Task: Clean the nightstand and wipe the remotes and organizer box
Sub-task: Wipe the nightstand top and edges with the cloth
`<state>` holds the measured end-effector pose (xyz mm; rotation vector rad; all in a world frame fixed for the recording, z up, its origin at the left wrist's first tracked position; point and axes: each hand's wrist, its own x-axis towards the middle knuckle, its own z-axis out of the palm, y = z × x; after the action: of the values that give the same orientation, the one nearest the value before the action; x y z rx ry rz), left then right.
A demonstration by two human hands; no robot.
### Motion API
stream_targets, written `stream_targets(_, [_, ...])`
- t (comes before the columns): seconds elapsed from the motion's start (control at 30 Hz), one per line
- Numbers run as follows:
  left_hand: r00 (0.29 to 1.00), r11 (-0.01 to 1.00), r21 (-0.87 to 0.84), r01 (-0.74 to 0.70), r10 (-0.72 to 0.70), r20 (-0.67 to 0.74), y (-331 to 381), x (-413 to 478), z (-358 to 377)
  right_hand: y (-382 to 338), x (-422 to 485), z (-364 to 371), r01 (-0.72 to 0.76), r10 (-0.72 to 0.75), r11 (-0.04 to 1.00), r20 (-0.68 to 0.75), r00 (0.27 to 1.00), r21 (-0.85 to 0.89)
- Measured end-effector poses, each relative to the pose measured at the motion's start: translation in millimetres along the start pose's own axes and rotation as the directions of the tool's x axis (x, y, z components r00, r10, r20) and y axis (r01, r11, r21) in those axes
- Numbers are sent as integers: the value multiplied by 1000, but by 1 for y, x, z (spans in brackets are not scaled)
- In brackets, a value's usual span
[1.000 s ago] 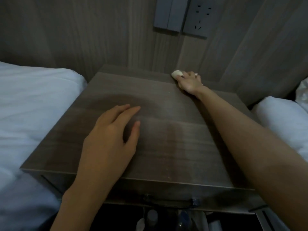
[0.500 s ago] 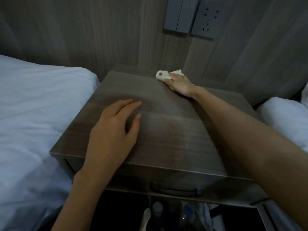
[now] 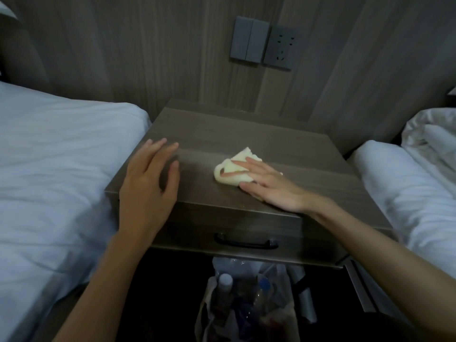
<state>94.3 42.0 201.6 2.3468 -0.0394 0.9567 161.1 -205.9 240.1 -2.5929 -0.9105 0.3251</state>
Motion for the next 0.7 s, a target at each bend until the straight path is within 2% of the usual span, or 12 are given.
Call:
stream_targets(0.17, [999,1000,-18,20,-20,-47,0,-10,-1,-19,-51,16,118,-114,989,-44,993,95])
stream_targets(0.27, [998,999,-13,29,-29,-53,1,-16,-6,-22,-67,26,150,-143,987,-104,984,62])
stream_targets(0.37, [998,999,-25,43,-44,-51,-3,-19,-11,-28,-76,23,117,-90,972,-137,987,204])
stream_targets(0.47, [998,999,-26,45,-46,-45,-11,-21,-14,-34,-84,17,88,6,915,-231,973,395])
stream_targets(0.57, [998,999,-22,37,-39,-54,-14,-21,-14,-39,-83,7,106,112,881,-420,900,462])
stream_targets(0.7, [997,1000,-1,31,-31,-64,-11,-20,-13,-36,-60,-12,53,152,948,-596,788,312])
